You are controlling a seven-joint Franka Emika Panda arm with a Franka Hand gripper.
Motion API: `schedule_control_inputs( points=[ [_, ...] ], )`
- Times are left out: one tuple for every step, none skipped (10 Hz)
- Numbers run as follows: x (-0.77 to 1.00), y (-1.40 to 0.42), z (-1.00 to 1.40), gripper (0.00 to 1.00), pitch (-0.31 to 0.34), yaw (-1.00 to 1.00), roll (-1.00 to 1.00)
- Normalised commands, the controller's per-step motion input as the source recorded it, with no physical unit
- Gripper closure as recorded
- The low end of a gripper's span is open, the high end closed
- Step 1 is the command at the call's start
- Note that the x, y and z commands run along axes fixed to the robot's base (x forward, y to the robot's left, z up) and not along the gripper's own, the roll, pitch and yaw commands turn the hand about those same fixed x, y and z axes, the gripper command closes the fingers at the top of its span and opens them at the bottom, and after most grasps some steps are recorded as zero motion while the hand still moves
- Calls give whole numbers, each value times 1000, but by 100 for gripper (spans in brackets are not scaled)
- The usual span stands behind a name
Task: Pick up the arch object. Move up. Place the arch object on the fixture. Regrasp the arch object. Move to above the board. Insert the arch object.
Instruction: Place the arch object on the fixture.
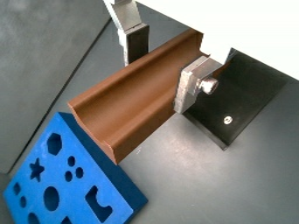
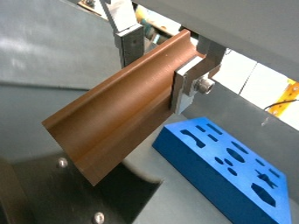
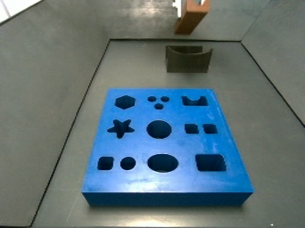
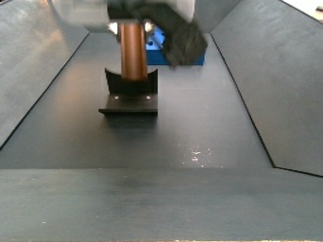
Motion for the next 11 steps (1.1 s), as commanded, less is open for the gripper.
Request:
schedule_control_inputs(
  points=[
    [184, 139, -1000, 100, 189, -189, -703],
    [191, 141, -1000, 100, 150, -213, -546],
    [192, 143, -1000, 100, 127, -221, -440],
    [202, 135, -1000, 100, 66, -218, -227],
    [193, 126, -923, 100, 24, -209, -168],
    [151, 101, -728, 100, -4, -190, -152],
    [111, 98, -533, 100, -33, -154, -130],
    [89, 115, -512, 100, -52, -126, -112],
    [81, 113, -511, 100, -53, -102, -111],
    [80, 110, -512, 100, -52, -78, -111],
    [79, 105, -513, 100, -50, -52, -111]
  ],
)
